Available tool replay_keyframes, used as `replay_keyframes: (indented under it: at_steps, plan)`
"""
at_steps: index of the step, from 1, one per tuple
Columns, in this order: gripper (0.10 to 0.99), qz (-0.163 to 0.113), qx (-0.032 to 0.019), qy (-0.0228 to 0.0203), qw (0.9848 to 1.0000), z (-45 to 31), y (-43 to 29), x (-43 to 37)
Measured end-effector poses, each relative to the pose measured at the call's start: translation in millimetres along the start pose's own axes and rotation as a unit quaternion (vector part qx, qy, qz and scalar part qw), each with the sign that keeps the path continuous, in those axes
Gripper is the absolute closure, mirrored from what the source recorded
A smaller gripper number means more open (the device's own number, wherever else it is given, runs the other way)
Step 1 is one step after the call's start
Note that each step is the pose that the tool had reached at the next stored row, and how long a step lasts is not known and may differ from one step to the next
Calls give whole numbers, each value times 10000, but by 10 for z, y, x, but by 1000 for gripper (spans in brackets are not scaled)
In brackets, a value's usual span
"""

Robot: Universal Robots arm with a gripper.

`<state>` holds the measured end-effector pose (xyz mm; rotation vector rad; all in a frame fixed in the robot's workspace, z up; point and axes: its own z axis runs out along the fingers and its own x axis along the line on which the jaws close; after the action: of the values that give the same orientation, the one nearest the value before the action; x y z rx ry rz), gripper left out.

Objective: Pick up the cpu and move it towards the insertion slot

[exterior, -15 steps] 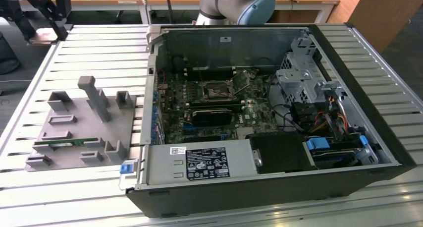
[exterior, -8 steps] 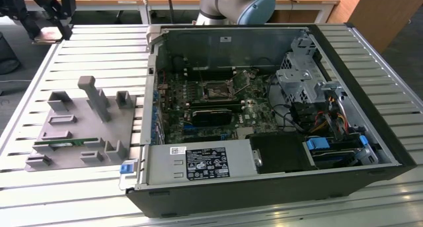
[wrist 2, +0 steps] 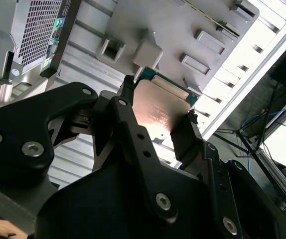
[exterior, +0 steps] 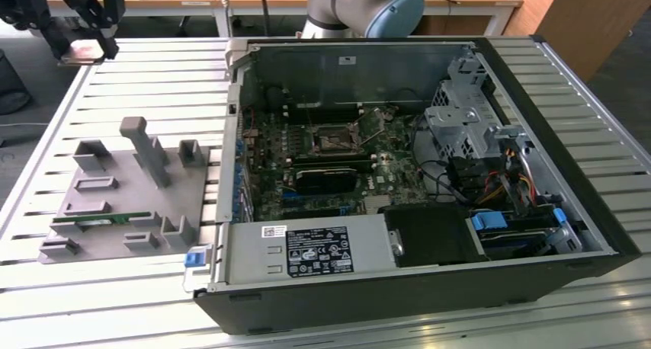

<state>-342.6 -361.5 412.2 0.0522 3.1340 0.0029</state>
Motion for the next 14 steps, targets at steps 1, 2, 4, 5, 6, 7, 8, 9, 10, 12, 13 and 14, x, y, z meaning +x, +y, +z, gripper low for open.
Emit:
replay_keyframes:
  at_steps: [1, 2, 4, 5, 6, 7, 8, 9, 10, 12, 13, 14]
  plan:
    - [541, 0, 0, 0, 10000, 1, 5, -8]
    - [541, -1, -1, -1, 10000, 1, 10, -15]
    - [541, -1, 0, 0, 10000, 1, 20, -28]
    - [541, 0, 0, 0, 10000, 1, 26, -35]
    - [541, 0, 0, 0, 10000, 0, 31, -42]
    - [541, 0, 0, 0, 10000, 1, 36, -48]
    - [541, 0, 0, -1, 10000, 1, 42, -55]
    - [541, 0, 0, 0, 10000, 1, 47, -61]
    - [541, 0, 0, 0, 10000, 1, 52, -67]
    - [541, 0, 0, 0, 10000, 1, 62, -79]
    - [541, 0, 0, 0, 10000, 1, 67, -86]
    - [541, 0, 0, 0, 10000, 1, 72, -92]
